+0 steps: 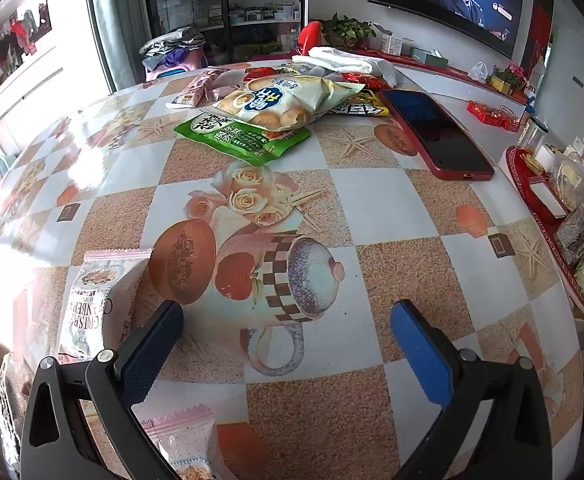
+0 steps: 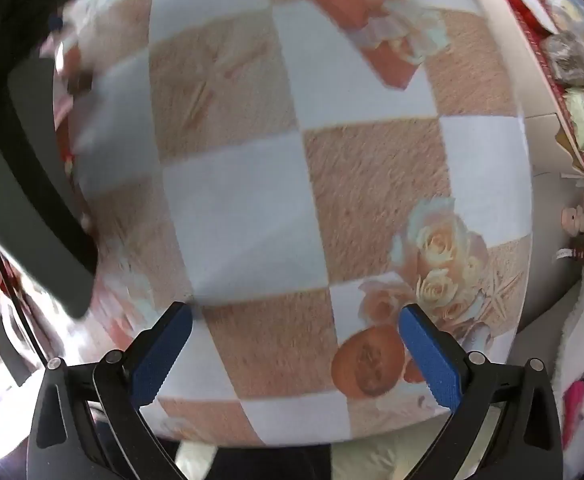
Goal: Organize snacks
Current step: 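Move both tools over the snack pile on the table, then grasp the blue wrapped bar with the left tool while the right tool grasps a red packet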
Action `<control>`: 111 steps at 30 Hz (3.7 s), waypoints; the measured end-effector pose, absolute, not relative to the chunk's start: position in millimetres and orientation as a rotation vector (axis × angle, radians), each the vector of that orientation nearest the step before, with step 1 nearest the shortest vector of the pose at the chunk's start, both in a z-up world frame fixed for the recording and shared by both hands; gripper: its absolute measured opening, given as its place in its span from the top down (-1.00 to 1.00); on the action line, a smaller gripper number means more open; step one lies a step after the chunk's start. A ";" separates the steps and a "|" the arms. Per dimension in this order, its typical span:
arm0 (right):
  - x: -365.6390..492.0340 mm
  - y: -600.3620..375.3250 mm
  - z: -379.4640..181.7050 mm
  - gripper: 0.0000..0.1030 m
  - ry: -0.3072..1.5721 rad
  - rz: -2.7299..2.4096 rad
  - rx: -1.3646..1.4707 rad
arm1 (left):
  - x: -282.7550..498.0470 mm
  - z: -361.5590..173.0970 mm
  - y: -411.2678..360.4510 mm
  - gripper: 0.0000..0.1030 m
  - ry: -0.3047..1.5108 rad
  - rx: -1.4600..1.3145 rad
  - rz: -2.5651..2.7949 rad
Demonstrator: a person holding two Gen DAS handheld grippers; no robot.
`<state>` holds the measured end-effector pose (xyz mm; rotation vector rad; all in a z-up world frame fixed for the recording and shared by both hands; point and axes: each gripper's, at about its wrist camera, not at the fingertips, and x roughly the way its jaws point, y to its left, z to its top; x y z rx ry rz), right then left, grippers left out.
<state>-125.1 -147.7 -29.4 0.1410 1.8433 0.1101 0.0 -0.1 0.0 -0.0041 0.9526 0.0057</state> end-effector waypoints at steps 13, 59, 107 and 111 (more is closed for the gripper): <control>-154.3 -156.4 -25.2 -1.00 1.842 0.045 0.068 | 0.2 0.0 0.1 -1.00 0.955 -0.007 0.004; -121.5 -147.3 -20.9 -1.00 1.836 0.081 0.110 | -98.9 26.8 229.7 -1.00 1.412 -0.186 -0.076; -28.4 -44.4 25.1 0.37 1.717 0.197 0.260 | -86.7 38.9 144.5 0.51 1.508 0.024 -0.134; -44.6 -58.2 26.2 0.37 1.713 0.205 0.310 | -90.0 55.1 150.5 0.51 1.486 -0.046 -0.134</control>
